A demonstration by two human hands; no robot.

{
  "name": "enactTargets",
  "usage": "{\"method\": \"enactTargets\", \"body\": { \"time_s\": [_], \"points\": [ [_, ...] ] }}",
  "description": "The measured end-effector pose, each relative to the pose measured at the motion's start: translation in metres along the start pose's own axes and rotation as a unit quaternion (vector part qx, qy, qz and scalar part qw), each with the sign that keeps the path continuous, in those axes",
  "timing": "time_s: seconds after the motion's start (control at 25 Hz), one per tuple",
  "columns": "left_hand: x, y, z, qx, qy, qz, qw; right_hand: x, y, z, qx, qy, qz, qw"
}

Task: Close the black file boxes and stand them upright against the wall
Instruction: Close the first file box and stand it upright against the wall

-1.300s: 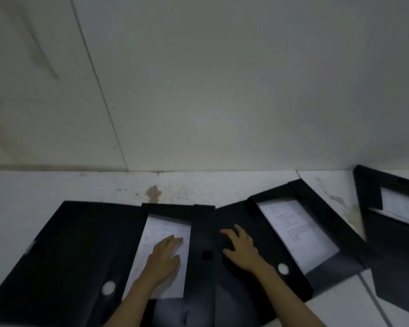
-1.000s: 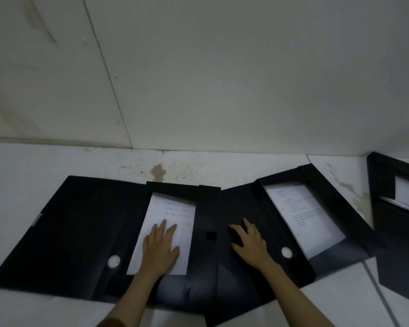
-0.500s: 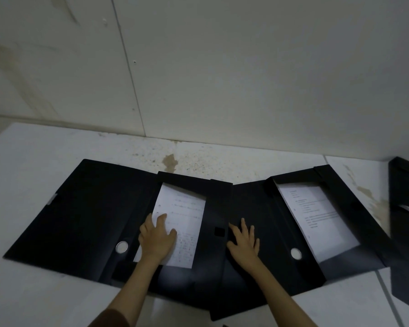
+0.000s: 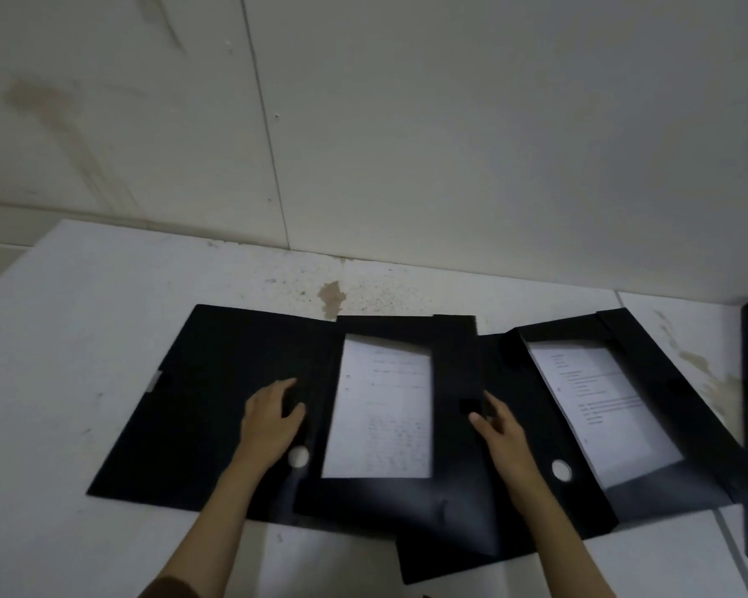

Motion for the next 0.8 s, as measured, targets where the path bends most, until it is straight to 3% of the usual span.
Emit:
{"method": "enactTargets", "body": {
  "time_s": [0.12,0.24,0.44,0.68,0.8],
  "points": [
    [0.055,-0.001,-0.043,0.053,-0.097,0.111,0.988,0.031,-0.005,0.01,-0.003,0.127,0.078,0.989],
    [0.085,0.015,-0.084,0.165,-0.083,0.144,0.972,0.011,0.001,0.01,0.017,0.27,0.069,0.96],
    [0.088,0.029,-0.095,0.188,-0.071,0.155,0.967,-0.045,0.013,0.027,0.093,0.538,-0.011,0.838],
    [0.109,0.025,-0.099,0.231,-0.041,0.163,0.958,-0.044,0.006,0.045,0.081,0.591,0.053,0.801],
    [0.118,0.02,-0.112,0.254,0.028,0.147,0.956,-0.042,0.006,0.042,0.078,0.609,0.061,0.787]
  ]
}}
Point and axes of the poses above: each hand's wrist, its own y-axis away from the middle knuckle, its own x-axis out of the back of the hand, z = x × y, the point moved 7 cm from there along -y, towards the middle knuckle, and after that the axes turned 8 degrees about y, right-handed, at the moved point
